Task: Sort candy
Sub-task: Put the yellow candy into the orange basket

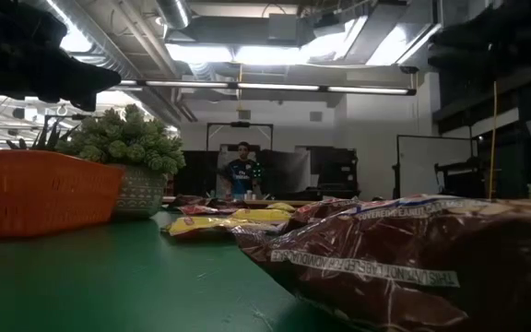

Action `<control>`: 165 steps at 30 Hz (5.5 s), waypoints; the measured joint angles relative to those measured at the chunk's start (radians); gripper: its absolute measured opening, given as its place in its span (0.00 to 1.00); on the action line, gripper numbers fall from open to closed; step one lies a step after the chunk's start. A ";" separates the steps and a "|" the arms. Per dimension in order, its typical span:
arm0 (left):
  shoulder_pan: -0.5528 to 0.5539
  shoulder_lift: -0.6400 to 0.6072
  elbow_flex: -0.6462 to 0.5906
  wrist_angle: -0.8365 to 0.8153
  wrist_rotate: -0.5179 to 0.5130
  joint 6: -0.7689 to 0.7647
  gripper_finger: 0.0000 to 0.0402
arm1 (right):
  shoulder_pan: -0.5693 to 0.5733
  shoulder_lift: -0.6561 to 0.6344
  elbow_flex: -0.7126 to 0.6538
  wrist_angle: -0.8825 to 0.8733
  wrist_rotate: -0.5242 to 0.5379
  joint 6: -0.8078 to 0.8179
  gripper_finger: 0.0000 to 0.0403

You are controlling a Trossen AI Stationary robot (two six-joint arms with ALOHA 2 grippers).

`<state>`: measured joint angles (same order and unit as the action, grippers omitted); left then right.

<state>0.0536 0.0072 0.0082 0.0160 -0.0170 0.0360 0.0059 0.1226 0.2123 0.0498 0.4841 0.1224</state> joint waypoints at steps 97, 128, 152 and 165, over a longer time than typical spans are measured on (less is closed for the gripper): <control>0.000 0.000 0.000 0.148 -0.037 -0.003 0.13 | -0.847 1.322 0.688 -0.897 -0.987 -0.417 0.00; 0.000 0.000 0.000 0.160 -0.105 -0.006 0.24 | -0.111 1.456 0.798 0.285 -0.877 -0.168 0.00; 0.000 0.000 0.001 0.155 -0.130 0.001 0.24 | -0.004 2.004 1.222 0.442 -0.869 -0.179 0.00; 0.000 0.000 0.001 0.154 -0.131 0.000 0.24 | -0.005 2.068 1.276 0.415 -0.870 -0.179 0.07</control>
<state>0.0540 0.0071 0.0093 0.1699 -0.1478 0.0364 0.0009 2.1910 1.4883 0.4644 -0.3855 -0.0570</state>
